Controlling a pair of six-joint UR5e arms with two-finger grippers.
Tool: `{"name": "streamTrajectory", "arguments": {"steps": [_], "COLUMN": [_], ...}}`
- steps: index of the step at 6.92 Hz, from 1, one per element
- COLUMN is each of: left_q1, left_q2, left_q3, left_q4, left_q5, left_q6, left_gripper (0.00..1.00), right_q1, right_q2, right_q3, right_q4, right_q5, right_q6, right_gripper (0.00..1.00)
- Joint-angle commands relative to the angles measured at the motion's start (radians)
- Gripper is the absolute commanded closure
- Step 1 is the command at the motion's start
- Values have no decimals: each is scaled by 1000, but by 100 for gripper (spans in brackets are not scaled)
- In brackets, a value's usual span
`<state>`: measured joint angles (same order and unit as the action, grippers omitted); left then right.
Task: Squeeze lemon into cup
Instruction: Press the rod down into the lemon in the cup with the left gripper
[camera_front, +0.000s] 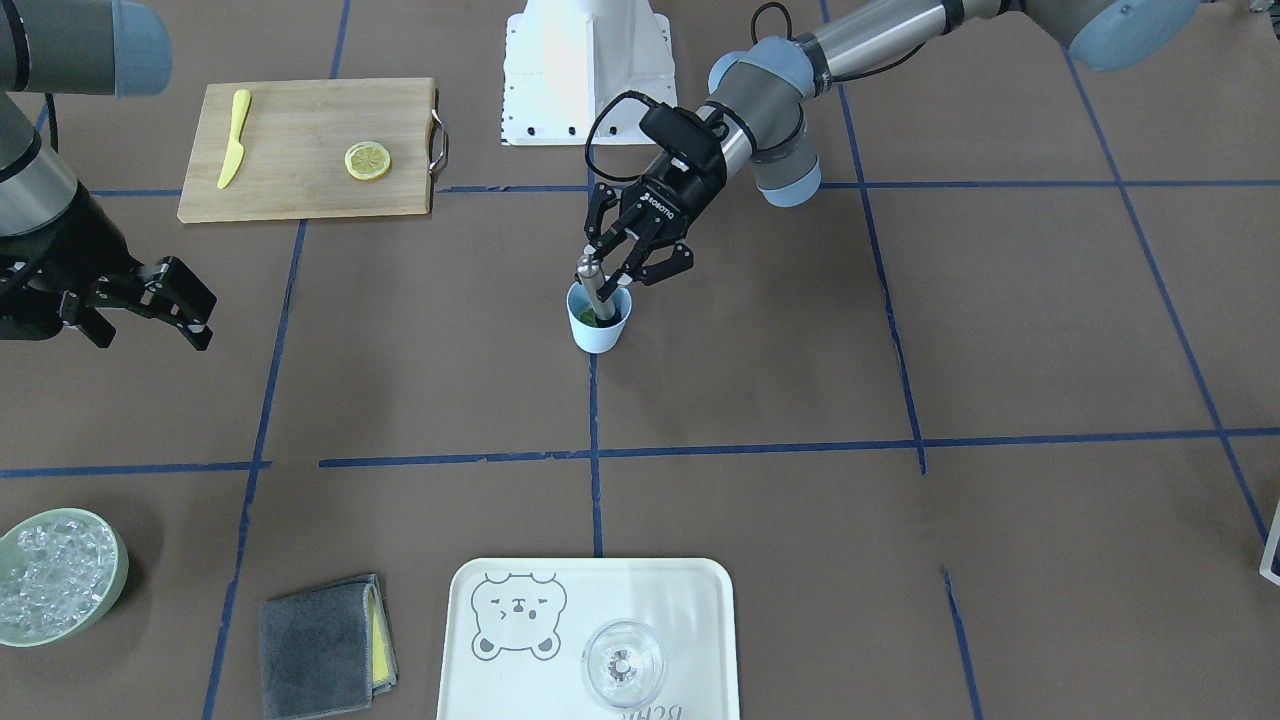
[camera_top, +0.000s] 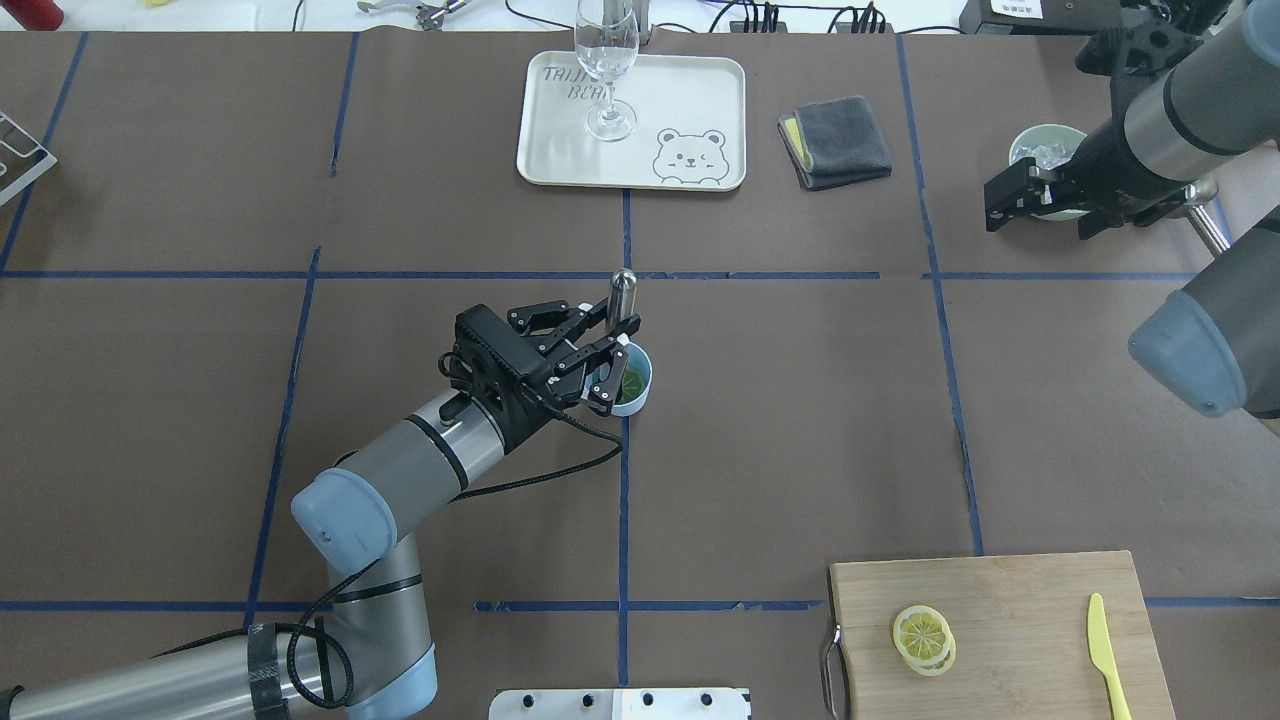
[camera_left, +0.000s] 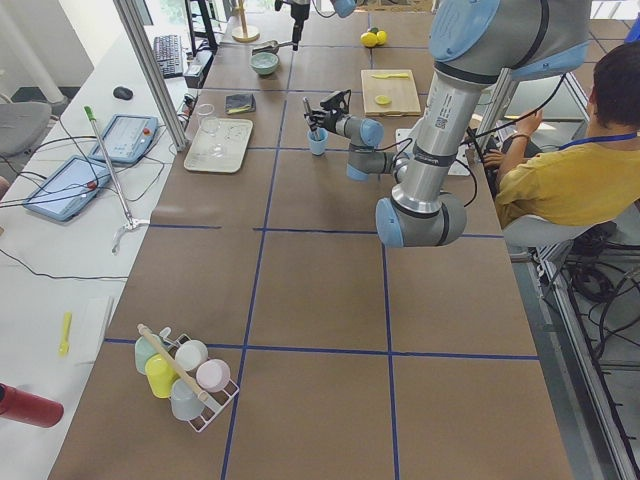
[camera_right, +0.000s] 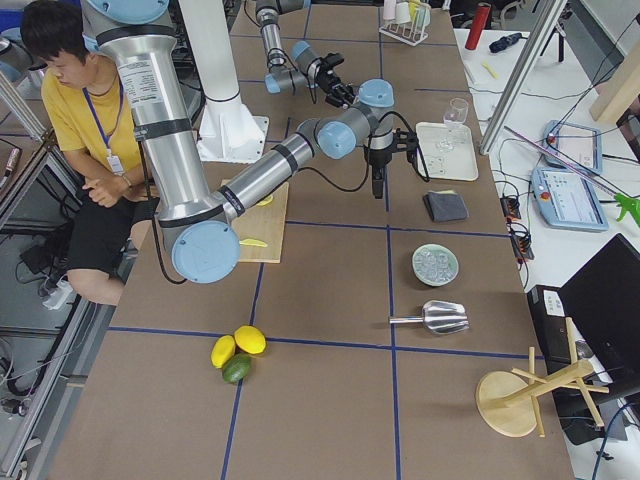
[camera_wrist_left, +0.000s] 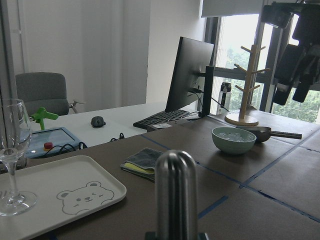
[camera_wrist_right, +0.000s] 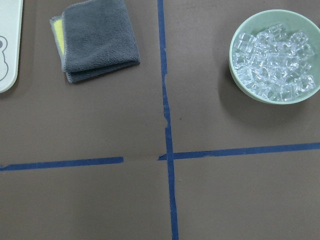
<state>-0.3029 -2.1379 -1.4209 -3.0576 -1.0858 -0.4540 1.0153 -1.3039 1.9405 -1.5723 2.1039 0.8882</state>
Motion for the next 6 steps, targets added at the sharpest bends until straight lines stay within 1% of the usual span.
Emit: {"name": "streamTrajectory", "arguments": {"steps": [1,2,3,4,5,6], "left_q1": [5,7,5,-1,-34,-53], "left_q2": [-2,-2,-5,-8,4,-3], "left_q3": [2,0,-34,-126,-168,-190], "left_q4": [0,0,2,11,25,34], "left_q5": [0,0,1,3,3,0], "left_q6": [0,0,1,3,6,55], "left_gripper": [100,100,100,100,100,100], "right_q1": [0,-1,-1,-1,-1,-1], "right_q2": [0,0,0,2,2,0], "right_q3": [-2,0,0,-2,0,-2], "right_q4": [0,0,0,0,0,0], "right_q5": [1,1,-1,-1,-1,-1], "right_q6": [0,0,2,2,2,2], "right_gripper": [0,0,0,0,0,0]}}
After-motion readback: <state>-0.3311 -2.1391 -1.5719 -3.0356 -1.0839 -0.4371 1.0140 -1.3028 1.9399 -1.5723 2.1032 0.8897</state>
